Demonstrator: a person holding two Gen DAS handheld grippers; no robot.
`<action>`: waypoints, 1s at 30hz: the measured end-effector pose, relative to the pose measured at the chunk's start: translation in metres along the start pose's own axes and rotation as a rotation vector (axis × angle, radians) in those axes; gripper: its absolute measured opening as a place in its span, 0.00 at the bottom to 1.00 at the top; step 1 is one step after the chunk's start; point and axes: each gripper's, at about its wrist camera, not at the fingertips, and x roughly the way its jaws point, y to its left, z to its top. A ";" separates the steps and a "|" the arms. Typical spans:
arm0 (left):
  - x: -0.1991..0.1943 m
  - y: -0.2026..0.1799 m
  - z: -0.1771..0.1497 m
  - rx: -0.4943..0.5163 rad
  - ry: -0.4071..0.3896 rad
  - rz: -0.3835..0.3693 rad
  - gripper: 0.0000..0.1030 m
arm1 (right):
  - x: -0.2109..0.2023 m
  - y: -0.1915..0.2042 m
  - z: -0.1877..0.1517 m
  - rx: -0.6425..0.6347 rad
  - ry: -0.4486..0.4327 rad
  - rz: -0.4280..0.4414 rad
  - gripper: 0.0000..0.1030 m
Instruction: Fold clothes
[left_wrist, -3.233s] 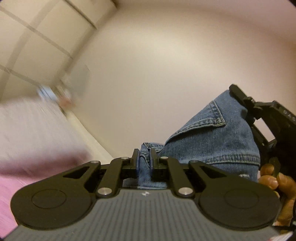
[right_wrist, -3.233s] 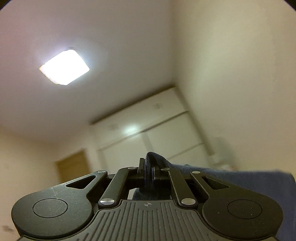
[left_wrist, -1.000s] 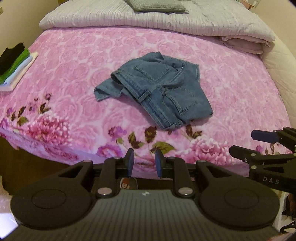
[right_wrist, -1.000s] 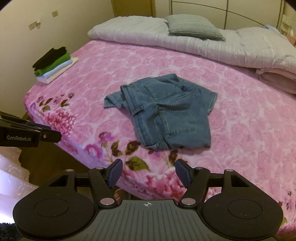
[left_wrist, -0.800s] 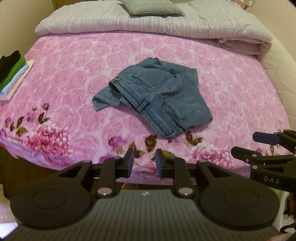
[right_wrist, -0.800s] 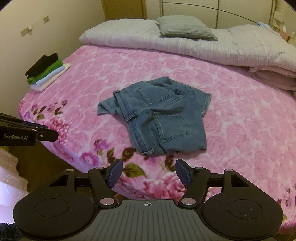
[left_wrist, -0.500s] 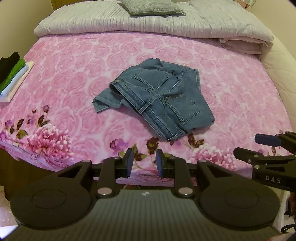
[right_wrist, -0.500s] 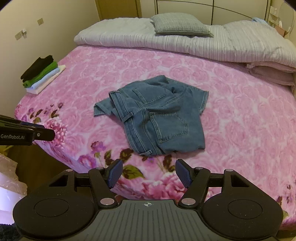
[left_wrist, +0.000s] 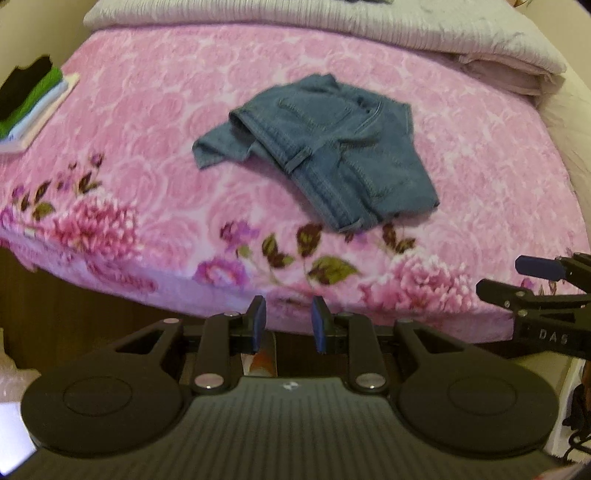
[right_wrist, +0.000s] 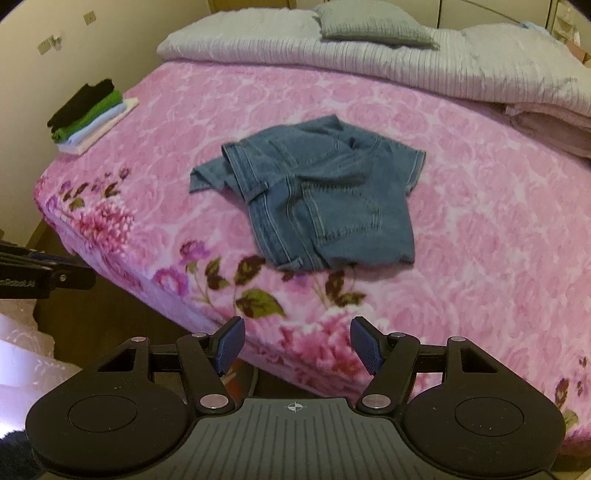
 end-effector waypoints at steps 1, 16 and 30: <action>0.003 0.003 0.001 -0.004 0.010 -0.001 0.21 | 0.002 -0.001 -0.002 -0.002 0.005 0.001 0.65; 0.068 0.053 0.111 0.133 0.041 -0.077 0.21 | 0.043 0.000 0.048 0.003 -0.061 -0.163 0.65; 0.159 0.091 0.140 0.241 0.159 -0.191 0.22 | 0.134 0.053 0.045 -0.161 0.076 -0.251 0.65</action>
